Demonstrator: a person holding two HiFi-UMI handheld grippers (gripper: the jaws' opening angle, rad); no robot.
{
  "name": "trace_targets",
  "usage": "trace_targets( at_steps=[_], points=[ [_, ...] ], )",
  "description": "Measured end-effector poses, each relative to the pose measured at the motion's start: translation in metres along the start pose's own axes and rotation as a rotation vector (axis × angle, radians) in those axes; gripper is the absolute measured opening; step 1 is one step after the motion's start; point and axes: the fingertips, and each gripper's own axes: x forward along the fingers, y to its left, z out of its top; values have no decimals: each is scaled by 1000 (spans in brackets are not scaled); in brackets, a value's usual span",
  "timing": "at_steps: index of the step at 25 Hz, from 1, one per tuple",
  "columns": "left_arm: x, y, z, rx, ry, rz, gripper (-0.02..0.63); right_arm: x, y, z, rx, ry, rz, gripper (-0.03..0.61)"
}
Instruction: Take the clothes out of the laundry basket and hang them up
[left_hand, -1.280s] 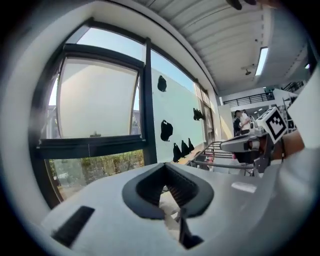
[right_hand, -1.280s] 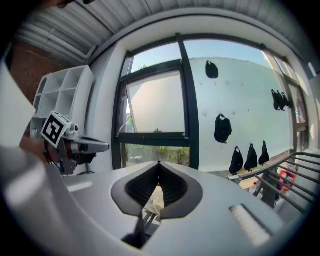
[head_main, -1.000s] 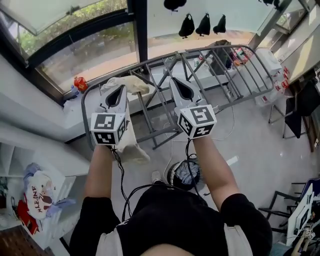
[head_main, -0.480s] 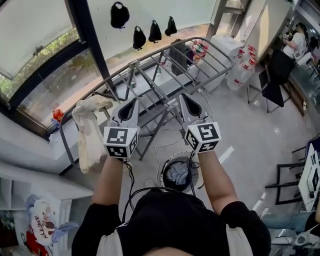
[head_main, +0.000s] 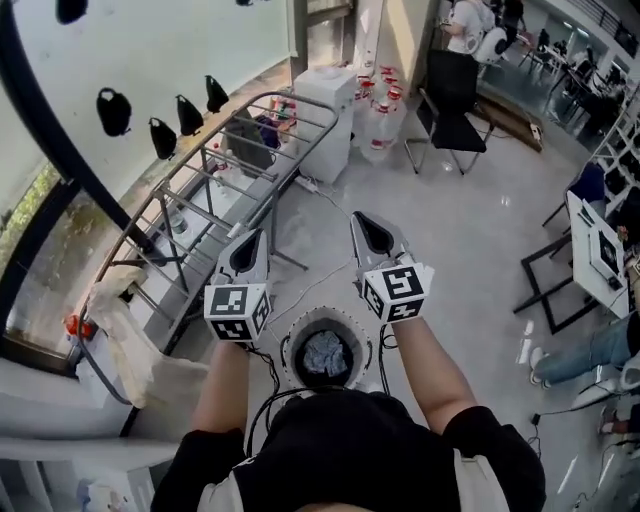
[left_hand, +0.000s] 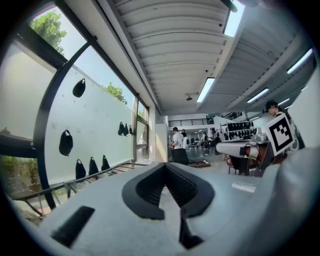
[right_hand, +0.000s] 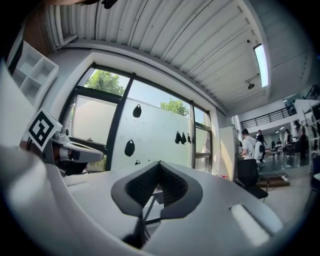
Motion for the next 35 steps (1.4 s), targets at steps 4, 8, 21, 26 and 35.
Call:
trace_targets(
  at_steps=[4, 8, 21, 26, 35],
  points=[
    [30, -65, 1, -1, 2, -110, 6, -46, -50, 0, -14, 8, -95, 11],
    [51, -110, 1, 15, -3, -204, 6, -80, -84, -3, -33, 22, -181, 11],
    [75, -141, -29, 16, 46, -353, 6, -119, -112, -28, -11, 39, -337, 11],
    [75, -155, -36, 0, 61, -410, 123, -120, -111, -39, 1, 53, -305, 38],
    [43, -129, -149, 47, 332, -414, 242, -100, -48, -154, -54, 366, -94, 258]
  ],
)
